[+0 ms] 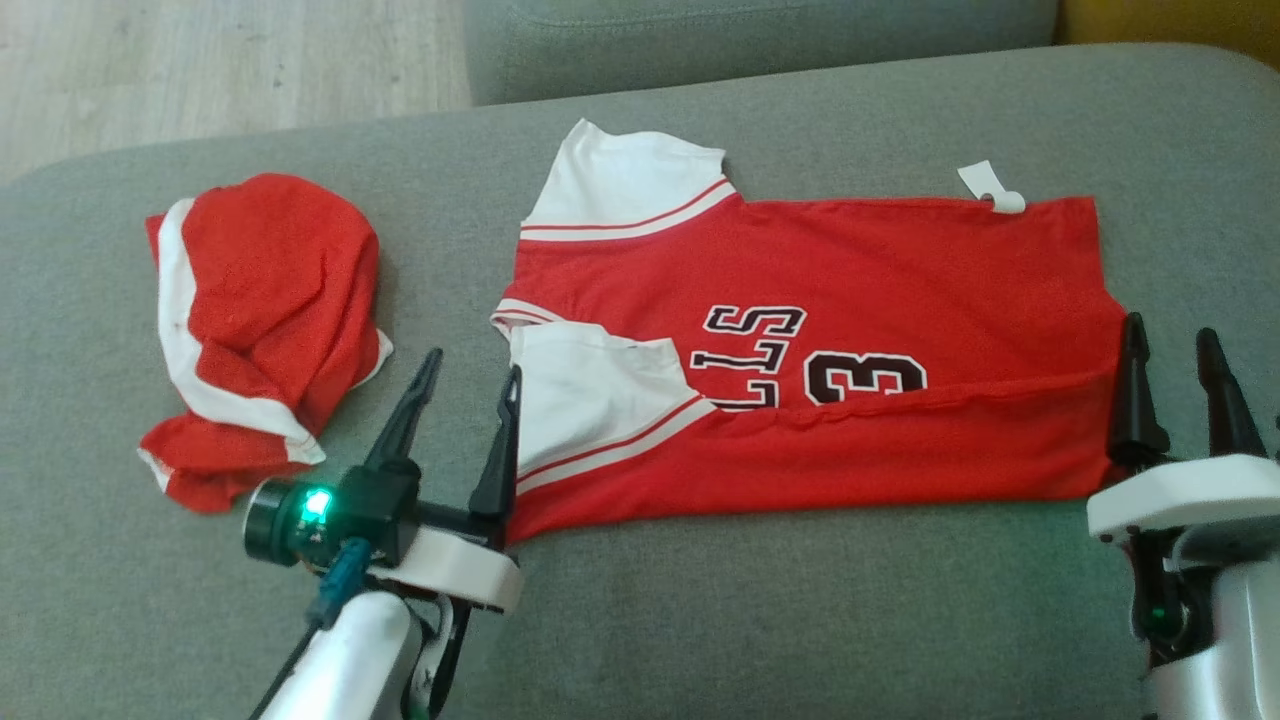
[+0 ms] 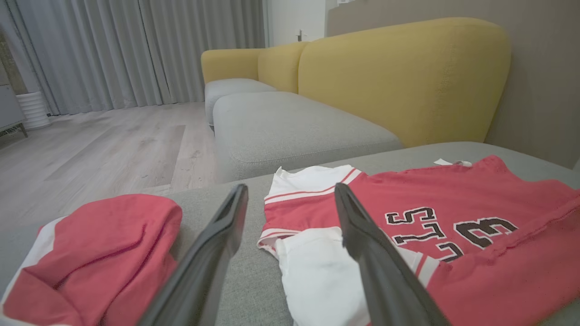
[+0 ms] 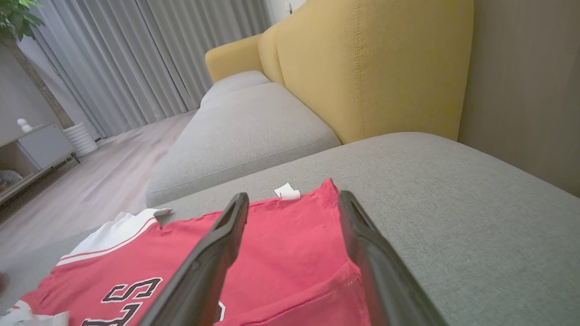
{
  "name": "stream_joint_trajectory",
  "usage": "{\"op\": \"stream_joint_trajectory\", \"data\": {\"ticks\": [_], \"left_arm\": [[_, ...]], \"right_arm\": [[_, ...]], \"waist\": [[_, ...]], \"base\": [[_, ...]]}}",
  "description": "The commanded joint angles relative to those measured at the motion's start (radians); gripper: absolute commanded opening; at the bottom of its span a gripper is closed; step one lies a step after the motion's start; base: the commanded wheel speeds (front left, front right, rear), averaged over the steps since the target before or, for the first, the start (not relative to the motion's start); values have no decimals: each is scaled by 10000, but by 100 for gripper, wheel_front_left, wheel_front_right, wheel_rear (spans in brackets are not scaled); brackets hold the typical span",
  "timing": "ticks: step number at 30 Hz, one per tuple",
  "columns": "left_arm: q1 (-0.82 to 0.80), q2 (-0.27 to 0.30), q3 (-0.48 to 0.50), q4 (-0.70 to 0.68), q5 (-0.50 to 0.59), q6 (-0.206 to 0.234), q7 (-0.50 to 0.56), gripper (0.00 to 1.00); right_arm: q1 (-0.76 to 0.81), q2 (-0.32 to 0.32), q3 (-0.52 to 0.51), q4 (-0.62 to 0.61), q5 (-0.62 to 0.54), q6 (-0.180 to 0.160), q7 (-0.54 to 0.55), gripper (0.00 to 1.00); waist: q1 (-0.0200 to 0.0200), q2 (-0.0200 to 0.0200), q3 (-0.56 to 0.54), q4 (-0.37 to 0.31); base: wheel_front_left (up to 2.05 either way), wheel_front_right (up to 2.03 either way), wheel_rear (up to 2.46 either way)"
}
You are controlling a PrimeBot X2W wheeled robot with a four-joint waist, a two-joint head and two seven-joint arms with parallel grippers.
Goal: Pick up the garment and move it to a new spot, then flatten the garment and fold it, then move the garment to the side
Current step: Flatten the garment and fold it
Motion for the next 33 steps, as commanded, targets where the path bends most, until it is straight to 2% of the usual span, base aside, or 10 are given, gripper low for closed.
{"op": "stream_joint_trajectory", "data": {"ticks": [1,7,13,17,20,21,23,26,30,33], "left_arm": [[-403,-32,541,-400,-104,158,-299,100],[-331,-178,852,-626,-110,250,-626,100],[-1162,260,776,-615,305,-126,-583,100],[-2661,816,911,-264,364,-570,370,100],[-3828,1215,954,213,253,-1176,1154,100],[-3828,1215,954,213,253,-1176,1154,100],[-4643,1575,853,699,200,-1765,1923,100],[-5844,2028,732,1462,-91,-2311,3108,100],[-7249,2497,345,2327,-640,-2557,4311,100],[-8045,2615,-13,2746,-1474,-2582,5055,100]], "right_arm": [[-123,-62,315,-377,256,-9,-379,100],[-197,-60,718,-329,560,-9,-1033,100],[-562,-60,992,-437,559,-9,-1237,100],[-1360,-59,1545,-454,304,-9,-1215,100],[-1989,-59,1875,-437,365,-9,-1242,100],[-1989,-59,1875,-437,365,-9,-1242,100],[-2367,-59,2090,-376,419,-9,-1289,100],[-2852,-59,2372,-146,350,-9,-1392,100],[-3373,-59,2752,116,506,-9,-1586,100],[-3642,-59,2887,303,739,-9,-1733,100]], "waist": [[0,0,94,-75],[0,0,438,-204],[0,0,1181,-435],[0,0,2117,-957],[0,0,2625,-1288],[0,0,2625,-1288],[0,0,2897,-1517],[0,0,3229,-1851],[0,0,3539,-2224],[0,0,3770,-2465]], "base": [[0,0,0],[0,0,0],[0,0,0],[0,0,0],[0,0,0],[0,0,0],[0,0,0],[0,0,0],[0,0,0],[0,0,0]]}}
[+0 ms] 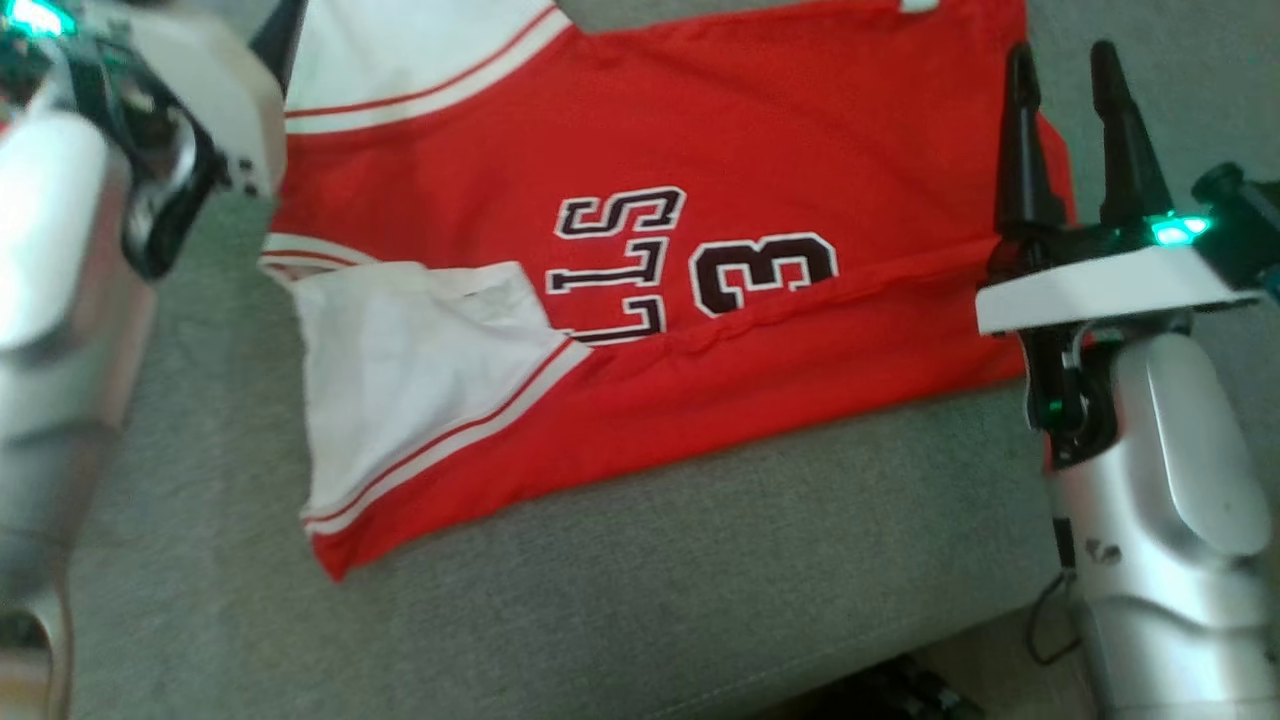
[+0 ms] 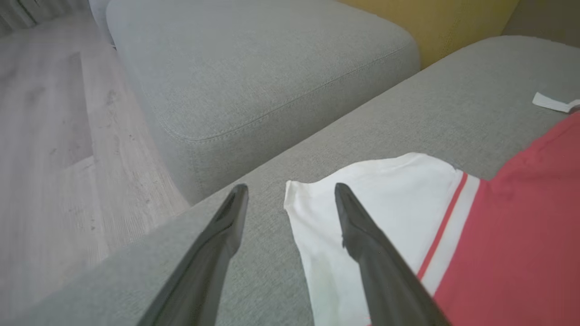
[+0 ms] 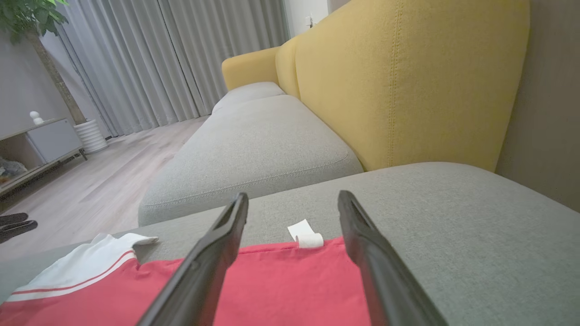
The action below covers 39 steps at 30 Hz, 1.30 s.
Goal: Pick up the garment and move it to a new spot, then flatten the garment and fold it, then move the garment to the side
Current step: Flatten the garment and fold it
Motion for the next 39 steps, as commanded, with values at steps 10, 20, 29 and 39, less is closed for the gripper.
{"op": "stream_joint_trajectory", "data": {"ticks": [10,20,29,39], "left_arm": [[-2007,1251,-1308,685,-1361,-55,1353,100],[-2580,1292,-1903,1486,-2175,-56,1523,100],[-2390,1191,-2588,1540,-3045,-57,1452,0],[-2303,566,-3006,840,-3042,-57,-1082,0]], "right_arm": [[-660,-36,502,228,447,-9,-503,100],[-770,-36,612,540,563,-9,-719,100],[-850,-36,423,749,201,-9,-705,100],[-916,-173,-522,698,-1075,-9,505,100]], "waist": [[-1,0,909,-848],[-1,0,1159,-1162],[-1,0,887,-992],[-1,0,-145,149]], "base": [[0,0,0],[0,0,0],[0,0,0],[0,0,0]]}}
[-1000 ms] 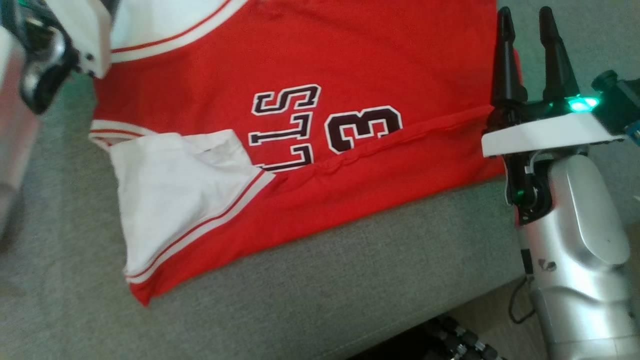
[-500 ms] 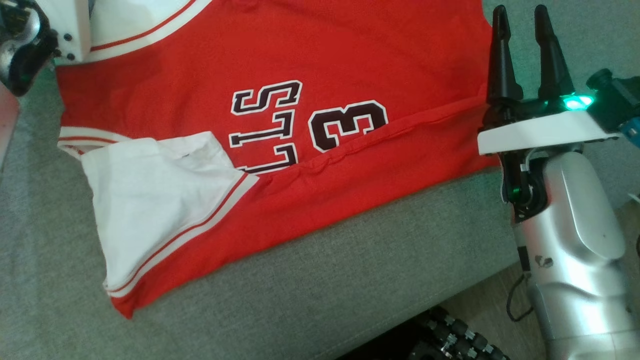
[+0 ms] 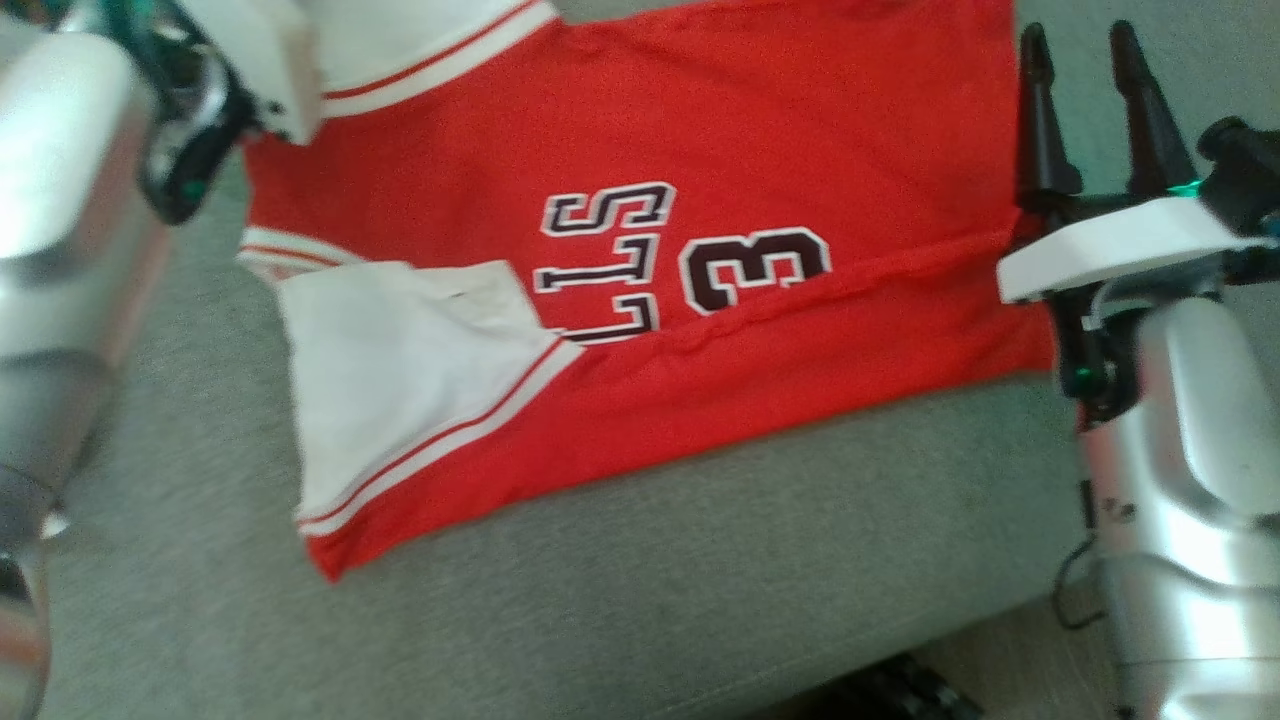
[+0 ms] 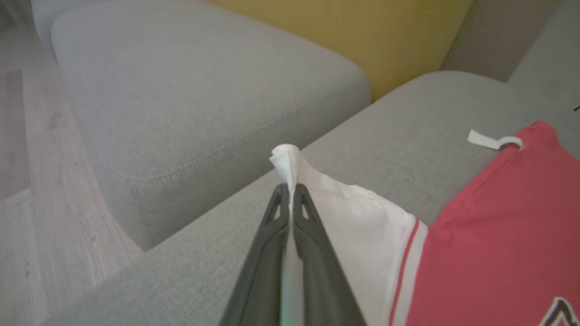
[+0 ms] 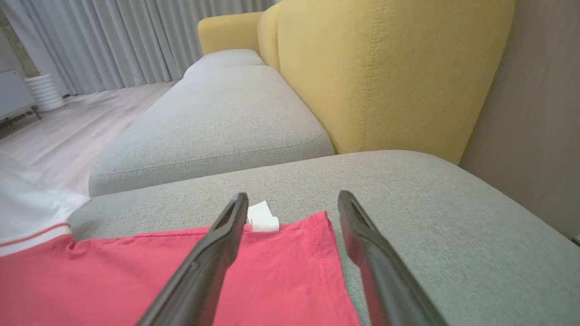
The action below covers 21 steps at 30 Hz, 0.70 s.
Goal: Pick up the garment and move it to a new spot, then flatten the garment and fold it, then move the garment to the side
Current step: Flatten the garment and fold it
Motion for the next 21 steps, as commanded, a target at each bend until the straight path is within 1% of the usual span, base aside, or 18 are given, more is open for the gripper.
{"op": "stream_joint_trajectory", "data": {"ticks": [1,3,6,9,15,21], "left_arm": [[-317,231,214,-434,70,18,-334,0],[-220,151,19,-807,185,18,-897,0],[42,174,-153,-1358,323,18,-1581,0],[466,271,-213,-1961,346,59,-1944,0],[1198,483,-320,-3487,304,372,-2079,0],[1566,488,-568,-4720,382,624,-1922,0]], "right_arm": [[-159,-224,9,-364,-156,-9,202,100],[-201,-478,-144,-344,-341,-9,624,100],[-302,-774,-342,-249,-386,-9,1365,100],[-433,-1026,-502,-205,-407,-9,2142,100],[-759,-1769,-897,387,-704,-9,3456,100],[-1236,-2440,-1150,1602,-1422,-9,4169,100]], "waist": [[1,0,-488,572],[1,0,-715,925],[1,0,-989,1382],[1,0,-1198,1761],[1,0,-1286,2442],[1,0,-1094,2923]], "base": [[0,0,0],[0,0,0],[0,0,0],[0,0,0],[0,0,0],[0,0,0]]}}
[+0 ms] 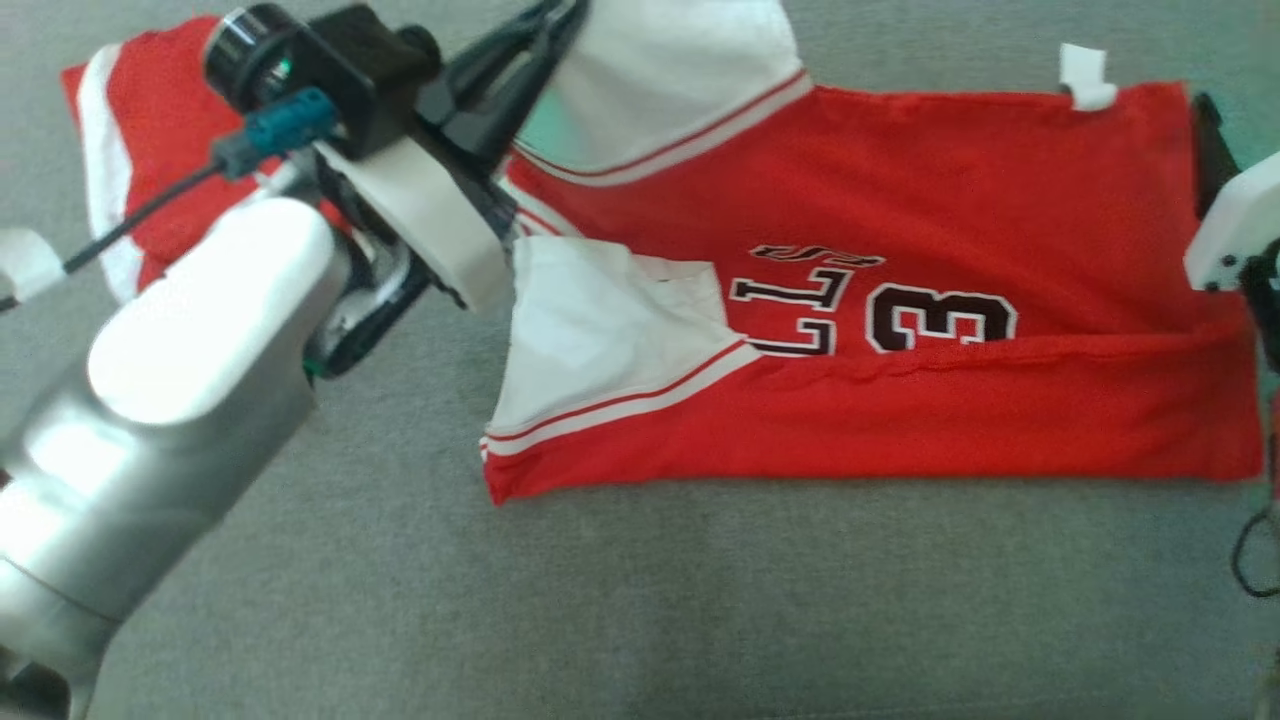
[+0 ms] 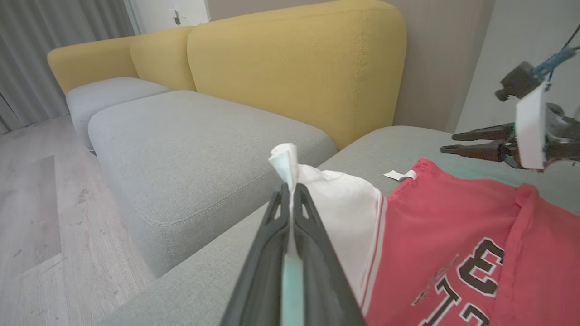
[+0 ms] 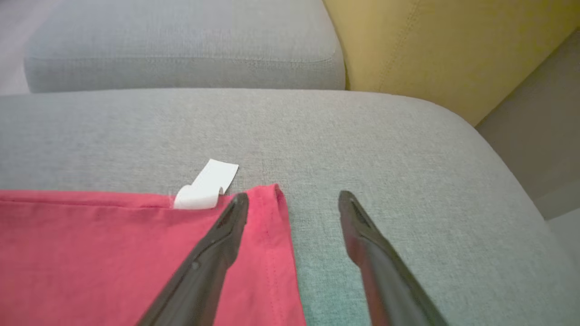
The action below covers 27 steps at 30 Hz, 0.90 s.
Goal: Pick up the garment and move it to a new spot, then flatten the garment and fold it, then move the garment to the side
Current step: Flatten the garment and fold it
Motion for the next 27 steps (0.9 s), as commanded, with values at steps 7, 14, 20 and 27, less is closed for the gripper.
{"op": "stream_joint_trajectory", "data": {"ticks": [7,14,20,27], "left_arm": [[-214,224,278,-913,39,269,226,0],[-249,307,147,-1143,173,310,307,0],[-278,421,115,-1129,218,343,343,0],[-263,538,125,-721,238,404,272,0]], "right_arm": [[-953,-517,-35,990,-636,-9,228,100],[-1592,-623,193,2044,-666,-9,137,100],[-1926,-704,633,2663,-591,-9,55,100],[-2108,-627,931,3216,-265,-9,-481,0]], "waist": [[1,0,375,451],[1,0,685,537],[1,0,827,495],[1,0,588,328]], "base": [[0,0,0],[0,0,0],[0,0,0],[0,0,0]]}}
